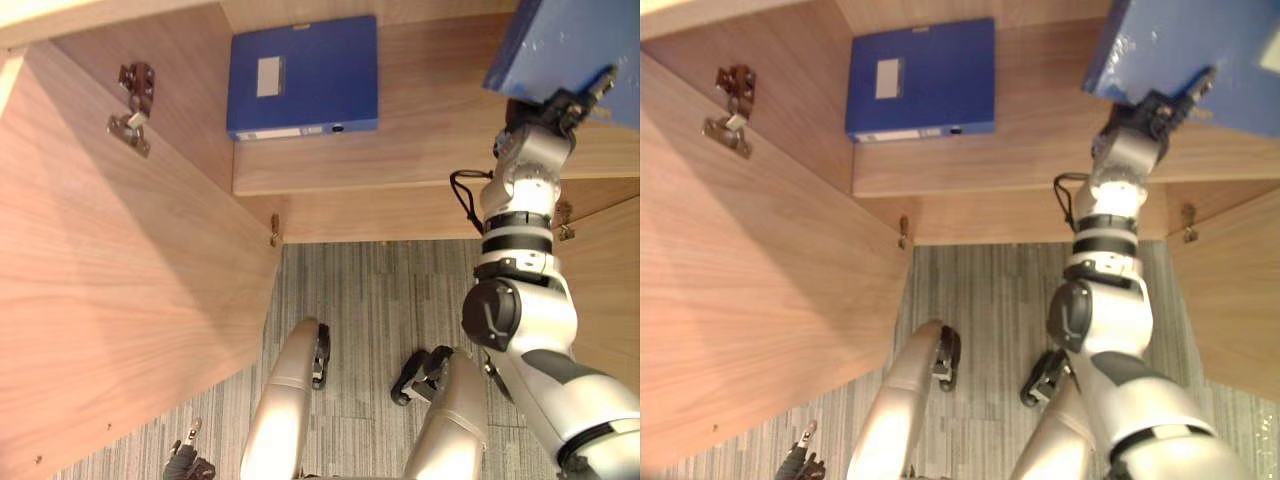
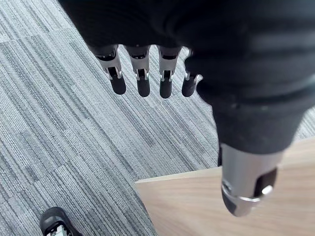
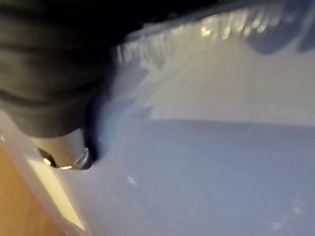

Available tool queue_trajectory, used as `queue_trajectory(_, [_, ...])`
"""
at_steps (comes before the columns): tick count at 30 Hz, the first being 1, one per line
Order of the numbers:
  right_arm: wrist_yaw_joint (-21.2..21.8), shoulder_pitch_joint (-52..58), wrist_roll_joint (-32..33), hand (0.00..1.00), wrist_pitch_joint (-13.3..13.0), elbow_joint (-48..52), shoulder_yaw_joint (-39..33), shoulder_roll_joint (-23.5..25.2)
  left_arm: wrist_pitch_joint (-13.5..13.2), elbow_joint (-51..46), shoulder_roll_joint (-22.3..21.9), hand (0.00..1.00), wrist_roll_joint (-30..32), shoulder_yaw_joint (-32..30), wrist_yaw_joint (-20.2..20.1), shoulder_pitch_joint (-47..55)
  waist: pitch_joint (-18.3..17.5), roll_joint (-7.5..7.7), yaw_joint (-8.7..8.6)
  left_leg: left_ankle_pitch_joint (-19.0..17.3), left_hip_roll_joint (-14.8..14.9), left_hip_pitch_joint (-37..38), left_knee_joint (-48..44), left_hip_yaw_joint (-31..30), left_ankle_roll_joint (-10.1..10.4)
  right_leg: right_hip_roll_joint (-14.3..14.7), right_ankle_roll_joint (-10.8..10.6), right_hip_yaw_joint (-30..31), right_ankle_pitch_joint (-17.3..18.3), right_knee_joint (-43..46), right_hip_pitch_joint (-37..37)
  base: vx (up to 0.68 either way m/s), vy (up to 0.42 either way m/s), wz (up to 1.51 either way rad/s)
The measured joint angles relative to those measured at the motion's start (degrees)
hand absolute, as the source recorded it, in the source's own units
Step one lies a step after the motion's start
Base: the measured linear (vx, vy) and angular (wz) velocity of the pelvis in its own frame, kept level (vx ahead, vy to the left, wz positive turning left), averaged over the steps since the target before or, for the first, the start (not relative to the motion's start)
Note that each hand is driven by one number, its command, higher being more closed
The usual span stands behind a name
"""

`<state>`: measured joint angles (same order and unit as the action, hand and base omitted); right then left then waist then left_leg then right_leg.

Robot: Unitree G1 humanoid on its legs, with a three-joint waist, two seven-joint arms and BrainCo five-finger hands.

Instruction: Walk over to the cabinet, pick up the folder, carry it to the office cabinet, place the folder inside the office cabinet, then close the office cabinet door

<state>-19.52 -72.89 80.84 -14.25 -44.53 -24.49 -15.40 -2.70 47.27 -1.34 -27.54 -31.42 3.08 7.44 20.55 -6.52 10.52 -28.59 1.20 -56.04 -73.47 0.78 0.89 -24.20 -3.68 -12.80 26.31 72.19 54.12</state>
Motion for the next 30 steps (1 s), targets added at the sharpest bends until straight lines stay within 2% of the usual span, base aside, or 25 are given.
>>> queue_trajectory(2, [-0.72, -2.25, -1.73, 1.00, 2.76, -2.65, 2.30, -0.35, 0.04, -0.70, -0.03, 0.00, 0.01, 0.14, 0.31, -0.38, 0.32, -0.34, 0.29, 0.21, -0.15, -1.35, -0.64, -0.46, 0.12, -0.19, 0.32, -0.26, 0.22, 0.80, 1.09, -0.05, -0.022, 0.13])
queue_trajectory(3, [-1.18, -3.51, -1.94, 1.00, 4.17, -4.24, 3.96, -0.90, 0.04, -1.18, -0.02, 0.00, 0.01, 0.35, 0.40, -0.80, 0.77, -1.01, 0.51, 0.32, -0.40, -1.92, -1.00, -1.04, 0.27, -0.49, 0.48, -0.81, 0.44, 1.26, 1.18, -0.02, -0.024, 0.21])
queue_trajectory(6, [-2.38, -4.77, -1.94, 1.00, 5.74, -6.56, 8.34, -3.29, 0.05, -3.52, 0.01, 0.00, 0.01, 1.02, 0.93, -1.72, 1.71, -1.19, 1.57, 1.09, -1.48, -3.70, -1.08, -1.53, 0.53, -1.83, 0.94, -1.19, 1.12, 2.61, 2.74, -0.02, -0.035, 0.25])
queue_trajectory(7, [-2.64, -5.34, -1.90, 0.00, 5.86, -7.26, 8.84, -3.61, 0.05, -3.72, 0.01, 0.00, 0.01, 1.03, 1.04, -1.84, 1.84, -1.23, 1.62, 1.25, -1.75, -4.19, -1.15, -1.78, 0.62, -1.92, 0.96, -1.26, 1.17, 2.79, 3.12, -0.01, -0.038, 0.24])
queue_trajectory(10, [-3.66, -7.49, -1.06, 0.00, 6.33, -9.31, 10.75, -5.30, 0.12, -4.75, 0.10, 0.00, 0.00, 1.02, 1.43, -1.90, 3.71, -1.83, 1.89, 1.65, -1.97, -5.16, -1.78, -3.00, 0.94, -1.81, 1.27, -1.71, 1.37, 3.42, 3.18, -0.01, -0.028, 0.15])
queue_trajectory(17, [-3.74, -9.35, -1.09, 0.00, 6.80, -9.58, 13.15, -8.57, 0.86, -5.24, 0.32, 0.00, 0.02, 0.72, 2.04, -1.88, 4.28, -1.86, 2.51, 2.36, -2.27, -6.23, -1.67, -3.40, 1.26, -1.86, 1.37, -1.71, 1.53, 3.71, 4.18, -0.01, -0.009, 0.03])
queue_trajectory(27, [-3.73, -9.98, -1.02, 0.00, 5.13, -9.83, 13.17, -8.62, 1.05, -7.33, 0.51, 0.00, 0.02, 0.73, 2.18, -1.88, 4.38, -1.95, 2.54, 2.68, -2.10, -7.38, -1.72, -3.51, 1.48, -1.73, 1.54, -1.69, 1.61, 4.15, 5.51, 0.00, 0.000, 0.00])
queue_trajectory(29, [-3.70, -9.98, -1.43, 0.00, 5.33, -9.83, 13.25, -8.73, 1.05, -7.37, 0.68, 0.00, 0.02, 0.73, 2.18, -1.88, 4.39, -1.97, 2.54, 2.74, -2.11, -7.69, -1.73, -3.51, 1.49, -1.74, 1.54, -1.69, 1.61, 4.17, 5.80, 0.00, 0.000, 0.00])
queue_trajectory(30, [-3.70, -9.97, -3.62, 0.00, 6.33, -9.86, 13.37, -8.90, 1.05, -7.37, 0.90, 0.00, 0.01, 0.73, 2.18, -1.88, 4.43, -1.98, 2.53, 2.79, -2.12, -7.86, -1.72, -3.51, 1.51, -1.75, 1.54, -1.69, 1.61, 4.20, 5.96, 0.00, 0.000, 0.00])
